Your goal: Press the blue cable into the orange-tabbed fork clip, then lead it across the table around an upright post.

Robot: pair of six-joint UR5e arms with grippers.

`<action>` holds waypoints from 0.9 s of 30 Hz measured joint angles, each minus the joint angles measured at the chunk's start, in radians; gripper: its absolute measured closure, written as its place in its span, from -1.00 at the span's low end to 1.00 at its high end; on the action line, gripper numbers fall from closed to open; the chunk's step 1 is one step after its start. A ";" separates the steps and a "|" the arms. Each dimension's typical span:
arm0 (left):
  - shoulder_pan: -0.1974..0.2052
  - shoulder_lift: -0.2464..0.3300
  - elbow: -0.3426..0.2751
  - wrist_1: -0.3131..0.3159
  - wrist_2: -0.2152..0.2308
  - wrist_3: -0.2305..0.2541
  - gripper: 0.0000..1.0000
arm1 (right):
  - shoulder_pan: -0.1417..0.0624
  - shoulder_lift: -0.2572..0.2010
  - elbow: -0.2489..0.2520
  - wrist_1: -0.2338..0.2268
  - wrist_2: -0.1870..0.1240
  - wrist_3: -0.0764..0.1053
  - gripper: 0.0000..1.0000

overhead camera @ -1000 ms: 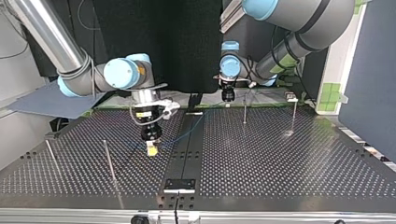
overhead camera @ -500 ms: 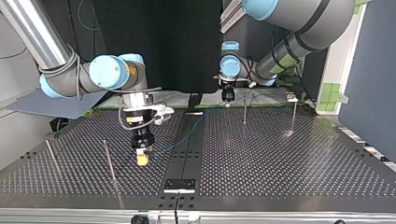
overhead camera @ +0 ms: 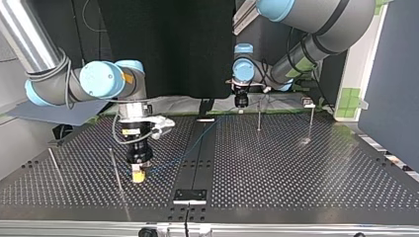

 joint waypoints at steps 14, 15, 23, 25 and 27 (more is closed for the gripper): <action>0.000 0.000 0.000 -0.002 0.000 0.000 1.00 | -0.042 -0.021 -0.015 0.023 0.000 0.002 0.97; 0.000 0.000 0.000 -0.002 0.000 0.000 1.00 | -0.045 -0.021 -0.015 0.023 0.000 0.002 0.97; 0.000 0.000 -0.001 -0.002 0.000 0.000 1.00 | -0.075 -0.022 -0.016 0.025 0.000 0.002 0.97; 0.000 0.000 -0.001 -0.002 0.000 0.000 1.00 | -0.082 -0.022 -0.016 0.025 0.000 0.003 0.97; 0.000 0.000 -0.001 -0.002 0.000 0.000 1.00 | -0.090 -0.022 -0.017 0.025 -0.001 0.004 0.97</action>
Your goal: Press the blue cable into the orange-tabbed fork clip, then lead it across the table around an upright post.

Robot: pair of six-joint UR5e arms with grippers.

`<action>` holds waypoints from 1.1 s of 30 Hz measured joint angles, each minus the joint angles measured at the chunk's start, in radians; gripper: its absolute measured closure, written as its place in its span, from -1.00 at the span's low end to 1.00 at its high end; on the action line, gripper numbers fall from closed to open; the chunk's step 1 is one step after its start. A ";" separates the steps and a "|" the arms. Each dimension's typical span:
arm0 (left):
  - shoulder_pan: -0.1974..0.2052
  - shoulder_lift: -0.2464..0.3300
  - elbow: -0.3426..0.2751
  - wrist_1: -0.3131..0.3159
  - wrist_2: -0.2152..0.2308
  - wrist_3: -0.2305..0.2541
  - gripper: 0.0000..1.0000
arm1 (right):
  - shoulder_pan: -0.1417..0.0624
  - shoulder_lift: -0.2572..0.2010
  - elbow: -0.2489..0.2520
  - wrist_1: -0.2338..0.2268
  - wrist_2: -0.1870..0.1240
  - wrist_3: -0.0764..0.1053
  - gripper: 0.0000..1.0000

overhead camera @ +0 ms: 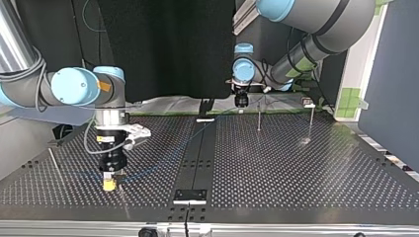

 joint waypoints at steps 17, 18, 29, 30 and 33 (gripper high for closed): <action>0.000 0.000 0.000 -0.003 0.003 -0.004 1.00 | -0.054 -0.002 -0.010 0.051 0.009 -0.001 0.97; 0.000 0.000 0.000 -0.003 0.003 -0.004 1.00 | -0.057 -0.002 -0.010 0.054 0.010 0.000 0.97; 0.000 0.000 0.000 -0.003 0.003 -0.010 1.00 | -0.090 -0.024 -0.010 0.080 0.014 0.003 0.97; 0.001 0.000 0.000 -0.004 0.003 -0.011 1.00 | -0.092 -0.025 -0.010 0.083 0.014 0.003 0.97; 0.001 0.000 0.000 -0.004 0.004 -0.013 1.00 | -0.100 -0.028 -0.009 0.100 0.014 0.000 0.97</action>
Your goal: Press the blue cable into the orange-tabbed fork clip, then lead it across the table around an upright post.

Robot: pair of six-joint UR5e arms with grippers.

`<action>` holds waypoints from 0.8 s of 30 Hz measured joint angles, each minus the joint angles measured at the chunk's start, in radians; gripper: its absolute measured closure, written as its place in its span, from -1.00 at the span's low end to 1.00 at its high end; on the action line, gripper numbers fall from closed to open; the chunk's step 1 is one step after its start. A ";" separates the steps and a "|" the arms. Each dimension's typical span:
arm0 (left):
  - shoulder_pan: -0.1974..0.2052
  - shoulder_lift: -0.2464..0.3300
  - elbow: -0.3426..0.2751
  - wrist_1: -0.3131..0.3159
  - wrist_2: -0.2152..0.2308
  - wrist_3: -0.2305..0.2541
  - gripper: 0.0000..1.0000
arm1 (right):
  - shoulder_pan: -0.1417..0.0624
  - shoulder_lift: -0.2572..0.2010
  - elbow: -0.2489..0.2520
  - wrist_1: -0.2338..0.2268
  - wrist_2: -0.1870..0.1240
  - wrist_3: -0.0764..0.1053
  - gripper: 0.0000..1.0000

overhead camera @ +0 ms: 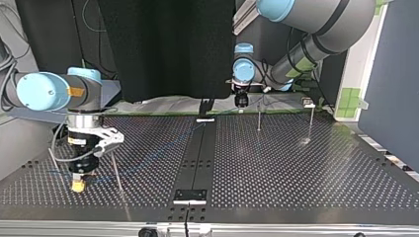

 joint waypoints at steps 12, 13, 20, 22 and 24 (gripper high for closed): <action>0.000 0.000 -0.004 -0.005 0.000 -0.002 1.00 | -0.030 0.001 0.014 0.027 0.001 -0.009 0.97; -0.001 0.000 -0.005 -0.005 0.000 -0.002 1.00 | -0.032 0.001 0.015 0.028 0.001 -0.009 0.97; 0.000 0.000 -0.006 -0.006 0.001 -0.004 1.00 | -0.046 0.004 0.034 0.030 0.003 -0.010 0.97; 0.001 0.000 -0.006 -0.005 0.001 -0.004 1.00 | -0.049 0.005 0.042 0.029 0.005 -0.010 0.97; 0.001 0.000 -0.006 -0.004 0.001 -0.004 1.00 | -0.051 0.006 0.047 0.029 0.005 -0.010 0.97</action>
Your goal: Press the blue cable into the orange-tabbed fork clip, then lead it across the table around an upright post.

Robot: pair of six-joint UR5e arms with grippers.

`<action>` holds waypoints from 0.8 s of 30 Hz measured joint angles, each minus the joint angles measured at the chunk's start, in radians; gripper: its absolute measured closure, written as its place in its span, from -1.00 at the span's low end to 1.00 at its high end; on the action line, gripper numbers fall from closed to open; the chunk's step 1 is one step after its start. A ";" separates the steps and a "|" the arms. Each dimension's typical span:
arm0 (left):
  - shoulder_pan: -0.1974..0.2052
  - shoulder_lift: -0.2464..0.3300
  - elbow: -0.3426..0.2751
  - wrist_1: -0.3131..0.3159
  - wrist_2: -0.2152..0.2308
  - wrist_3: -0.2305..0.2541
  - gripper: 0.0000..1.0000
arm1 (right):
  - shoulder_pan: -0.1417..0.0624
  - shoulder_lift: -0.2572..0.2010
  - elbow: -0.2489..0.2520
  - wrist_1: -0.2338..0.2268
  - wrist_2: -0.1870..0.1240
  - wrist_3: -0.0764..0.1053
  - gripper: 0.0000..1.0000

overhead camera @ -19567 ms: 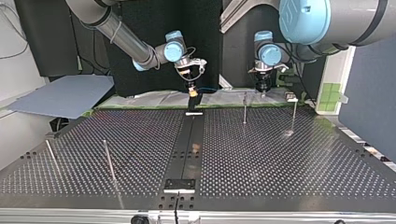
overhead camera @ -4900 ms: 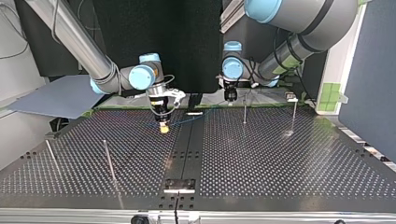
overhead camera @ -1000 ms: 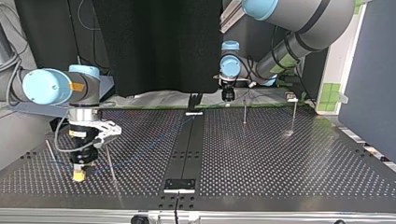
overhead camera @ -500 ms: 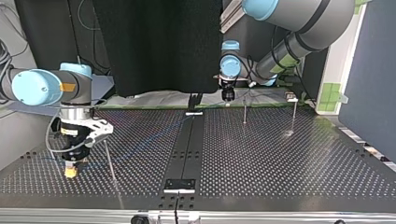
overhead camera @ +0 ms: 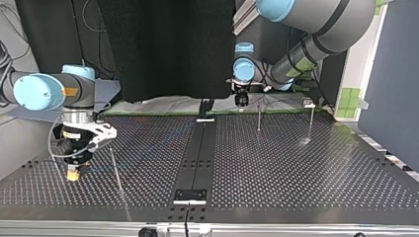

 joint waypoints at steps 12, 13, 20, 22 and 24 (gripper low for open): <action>0.001 0.000 0.000 0.000 -0.002 0.000 1.00 | -0.003 0.051 0.057 -0.005 0.009 -0.002 0.97; 0.001 0.000 0.000 -0.001 -0.002 0.000 1.00 | -0.003 0.056 0.062 -0.005 0.010 -0.002 0.97; 0.001 0.000 0.000 -0.008 -0.003 -0.009 1.00 | -0.001 0.072 0.084 -0.007 0.014 -0.001 0.97; 0.000 0.000 0.000 -0.009 -0.003 -0.019 1.00 | 0.000 0.074 0.085 -0.007 0.015 -0.004 0.97; -0.001 0.000 0.000 -0.010 -0.003 -0.024 1.00 | 0.002 0.077 0.087 -0.008 0.015 -0.010 0.97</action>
